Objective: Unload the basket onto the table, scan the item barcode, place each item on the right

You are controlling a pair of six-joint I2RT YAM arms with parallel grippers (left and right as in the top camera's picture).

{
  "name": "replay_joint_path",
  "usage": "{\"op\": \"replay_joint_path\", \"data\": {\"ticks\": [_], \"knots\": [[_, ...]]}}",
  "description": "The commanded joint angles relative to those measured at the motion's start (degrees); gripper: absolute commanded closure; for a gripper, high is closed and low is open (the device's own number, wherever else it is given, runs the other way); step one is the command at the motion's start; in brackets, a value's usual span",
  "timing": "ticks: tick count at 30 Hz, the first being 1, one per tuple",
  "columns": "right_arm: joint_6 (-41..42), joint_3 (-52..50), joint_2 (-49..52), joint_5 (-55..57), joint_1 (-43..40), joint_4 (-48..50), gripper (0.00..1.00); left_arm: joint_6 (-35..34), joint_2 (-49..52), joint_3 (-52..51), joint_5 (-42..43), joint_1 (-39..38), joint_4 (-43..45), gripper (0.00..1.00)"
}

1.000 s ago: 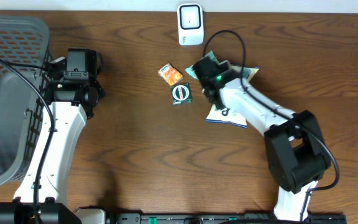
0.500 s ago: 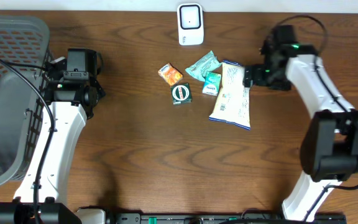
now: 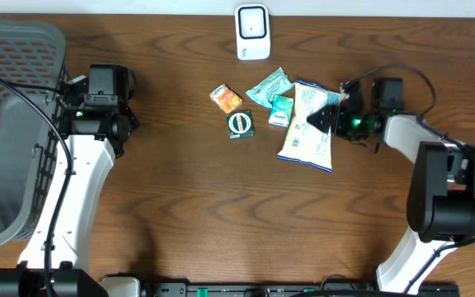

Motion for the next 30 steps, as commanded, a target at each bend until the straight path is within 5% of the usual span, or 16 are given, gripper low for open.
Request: {"op": "replay_joint_path", "data": {"ticks": [1, 2, 11, 22, 30], "knots": [[4.9, -2.3, 0.2, -1.7, 1.4, 2.5, 0.90, 0.7, 0.4, -0.2, -1.4, 0.2, -0.2, 0.02], [5.8, -2.3, 0.2, -1.8, 1.4, 3.3, 0.99, 0.7, 0.4, -0.2, -1.4, 0.2, -0.2, 0.02], [7.3, 1.7, -7.3, -0.3, 0.2, 3.2, 0.99, 0.7, 0.4, -0.2, -1.4, 0.2, -0.1, 0.02], [-0.3, 2.8, -25.2, 74.2, 13.5, -16.0, 0.98, 0.7, 0.4, -0.2, -1.4, 0.2, -0.1, 0.02], [-0.3, 2.2, -15.1, 99.0, 22.7, -21.2, 0.99, 0.7, 0.4, -0.2, -1.4, 0.2, -0.1, 0.02]]}}
